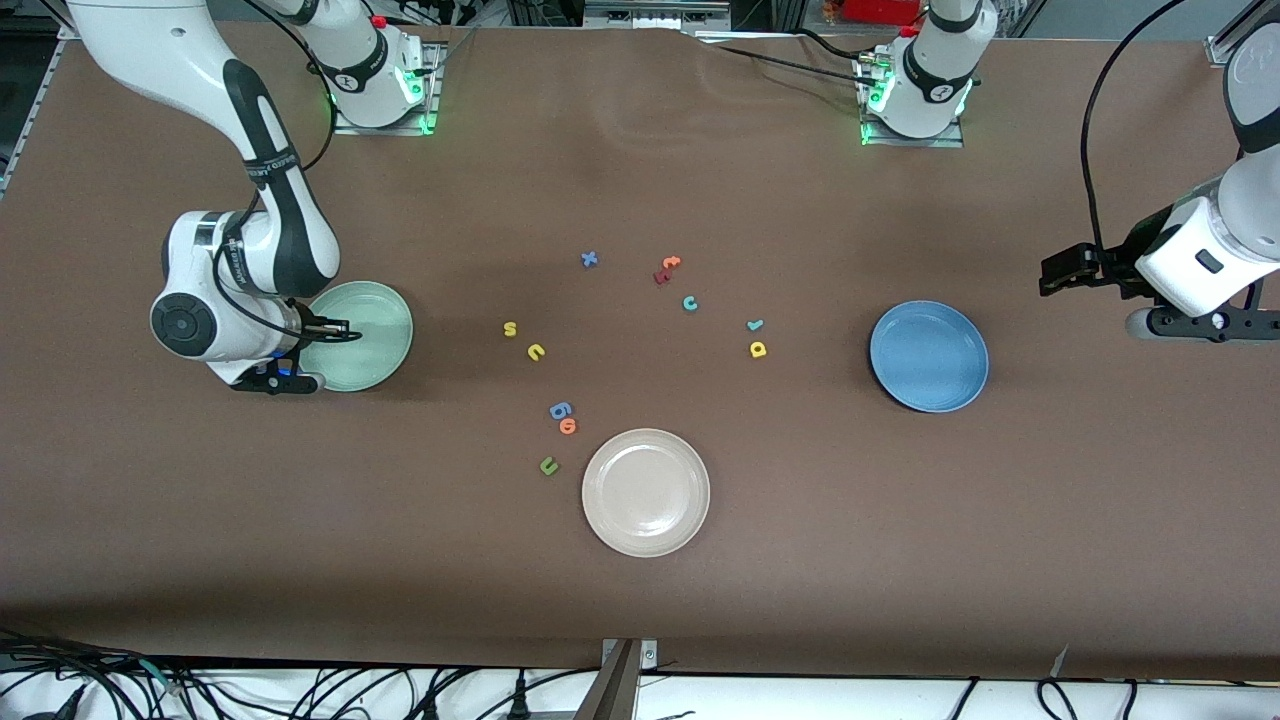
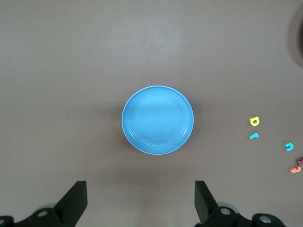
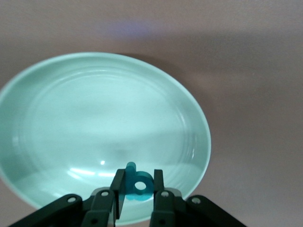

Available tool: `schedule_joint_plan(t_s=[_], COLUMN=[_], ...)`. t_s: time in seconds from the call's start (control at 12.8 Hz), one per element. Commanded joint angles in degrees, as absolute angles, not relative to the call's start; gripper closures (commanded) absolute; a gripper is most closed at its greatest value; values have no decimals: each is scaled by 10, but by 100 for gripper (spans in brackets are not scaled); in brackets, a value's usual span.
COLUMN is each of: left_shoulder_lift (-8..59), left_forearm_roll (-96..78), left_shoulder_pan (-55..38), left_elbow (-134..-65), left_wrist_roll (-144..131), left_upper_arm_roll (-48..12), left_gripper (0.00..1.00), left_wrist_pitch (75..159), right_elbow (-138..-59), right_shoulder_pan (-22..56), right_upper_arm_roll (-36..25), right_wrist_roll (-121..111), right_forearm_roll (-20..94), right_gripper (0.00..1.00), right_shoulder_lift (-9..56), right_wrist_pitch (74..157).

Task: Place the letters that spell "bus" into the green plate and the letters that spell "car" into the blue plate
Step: 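Grasp the yellow s with the right gripper while the left gripper reaches the letters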

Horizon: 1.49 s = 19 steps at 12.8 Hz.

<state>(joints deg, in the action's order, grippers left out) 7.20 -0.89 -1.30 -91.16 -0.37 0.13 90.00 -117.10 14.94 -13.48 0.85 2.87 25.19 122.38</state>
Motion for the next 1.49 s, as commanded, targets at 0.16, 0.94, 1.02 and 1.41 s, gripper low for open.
schedule_joint_plan(t_s=[0.16,0.94,1.02,1.41], left_shoulder_lift=[79,118,128,141], left_forearm_roll=[10,3,2,4], left_shoulder_pan=[-12,-13,-13,-12], left_elbow=[-917,-926,-927,-1025], left_wrist_roll=[1,-31,-55,-197], left_upper_arm_roll=[-2,-59,-75,-166], left_gripper=[0,0,0,0], left_wrist_pitch=[904,914,926,1070], right_elbow=[-1193,-1146,-1146,-1150], right_shoulder_pan=[141,146,148,171], right_upper_arm_roll=[-134,52,69,107], right_wrist_roll=[-19,357,387,453], right_forearm_roll=[40,40,40,39], right_gripper=[6,1,1,1], right_shoulder_lift=[248,226,237,285], right_wrist_pitch=[1248,1250,1268,1345])
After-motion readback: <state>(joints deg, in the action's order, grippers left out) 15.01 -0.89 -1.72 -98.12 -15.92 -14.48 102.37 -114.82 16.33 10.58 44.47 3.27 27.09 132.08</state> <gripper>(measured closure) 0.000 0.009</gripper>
